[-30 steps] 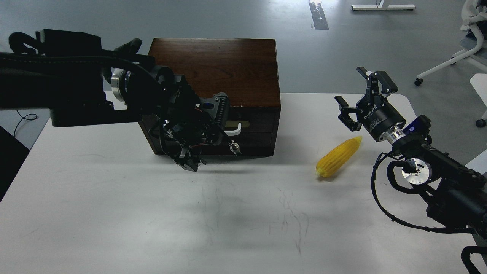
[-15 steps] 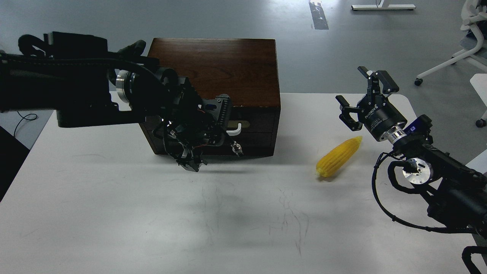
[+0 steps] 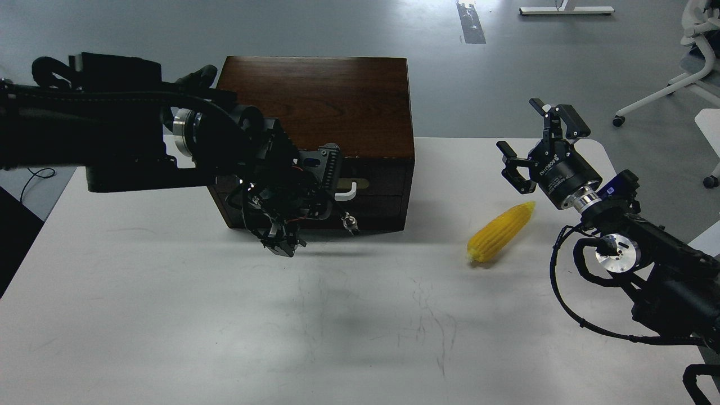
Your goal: Put corn in drawer with both arms
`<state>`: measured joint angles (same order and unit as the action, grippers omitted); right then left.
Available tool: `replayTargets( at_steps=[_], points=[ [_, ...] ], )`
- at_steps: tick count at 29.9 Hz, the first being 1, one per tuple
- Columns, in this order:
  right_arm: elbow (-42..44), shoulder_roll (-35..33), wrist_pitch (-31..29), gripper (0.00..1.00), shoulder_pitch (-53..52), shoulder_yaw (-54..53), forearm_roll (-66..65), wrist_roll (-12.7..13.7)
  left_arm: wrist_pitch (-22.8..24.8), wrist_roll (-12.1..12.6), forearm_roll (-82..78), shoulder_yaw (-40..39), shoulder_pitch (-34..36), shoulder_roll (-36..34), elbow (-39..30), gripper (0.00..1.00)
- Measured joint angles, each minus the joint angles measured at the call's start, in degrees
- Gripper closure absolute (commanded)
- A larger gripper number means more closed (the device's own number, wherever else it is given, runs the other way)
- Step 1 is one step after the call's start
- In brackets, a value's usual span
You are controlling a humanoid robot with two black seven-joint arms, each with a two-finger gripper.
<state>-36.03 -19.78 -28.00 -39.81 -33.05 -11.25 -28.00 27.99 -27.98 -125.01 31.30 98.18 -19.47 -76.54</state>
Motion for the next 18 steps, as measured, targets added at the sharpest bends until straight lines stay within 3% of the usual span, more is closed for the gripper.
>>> replayTargets(
  at_steps=[18],
  points=[
    [0.00, 0.00, 0.00, 0.00, 0.00, -0.09, 0.00, 0.00, 0.02, -0.02, 0.02, 0.01, -0.42, -0.05, -1.67, 0.02]
  ],
)
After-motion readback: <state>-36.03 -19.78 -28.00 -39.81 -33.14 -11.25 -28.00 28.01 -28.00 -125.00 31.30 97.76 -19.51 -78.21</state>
